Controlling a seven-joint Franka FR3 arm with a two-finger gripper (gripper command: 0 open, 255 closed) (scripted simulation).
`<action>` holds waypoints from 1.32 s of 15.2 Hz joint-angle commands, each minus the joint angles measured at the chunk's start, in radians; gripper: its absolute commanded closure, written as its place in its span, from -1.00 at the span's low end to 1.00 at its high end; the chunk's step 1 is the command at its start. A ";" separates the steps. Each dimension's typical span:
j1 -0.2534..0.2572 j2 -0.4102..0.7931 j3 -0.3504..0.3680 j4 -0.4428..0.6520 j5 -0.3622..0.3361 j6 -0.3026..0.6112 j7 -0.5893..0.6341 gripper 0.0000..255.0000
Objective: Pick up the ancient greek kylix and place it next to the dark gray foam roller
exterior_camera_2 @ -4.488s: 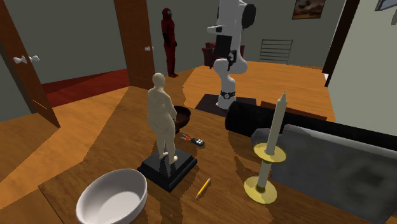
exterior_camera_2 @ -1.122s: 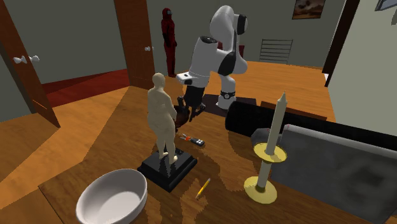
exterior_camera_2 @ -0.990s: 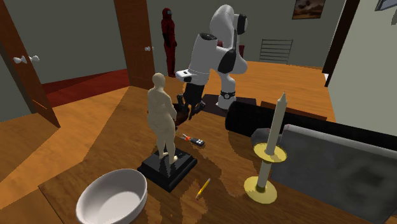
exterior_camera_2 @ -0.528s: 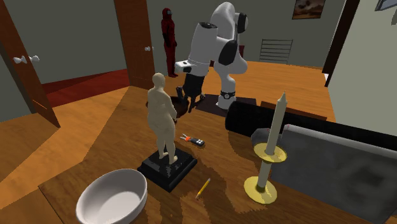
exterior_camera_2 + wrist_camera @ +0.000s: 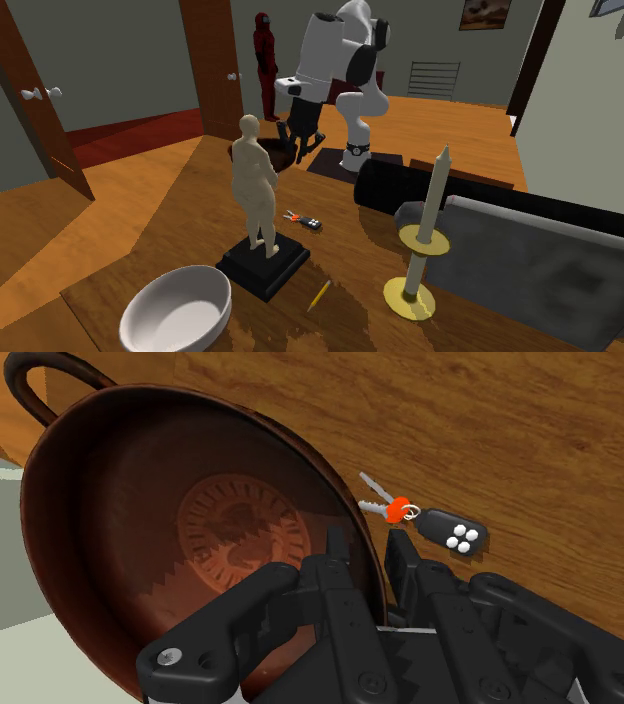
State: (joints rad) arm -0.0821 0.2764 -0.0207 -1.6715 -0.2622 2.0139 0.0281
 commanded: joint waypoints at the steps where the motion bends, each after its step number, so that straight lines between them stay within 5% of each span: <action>1: -0.001 -0.007 0.000 0.020 0.003 -0.025 -0.008 1.00; 20: 0.004 -0.013 0.003 0.261 0.020 -0.267 -0.064 1.00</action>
State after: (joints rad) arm -0.0780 0.2626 -0.0176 -1.4259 -0.2424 1.7610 -0.0328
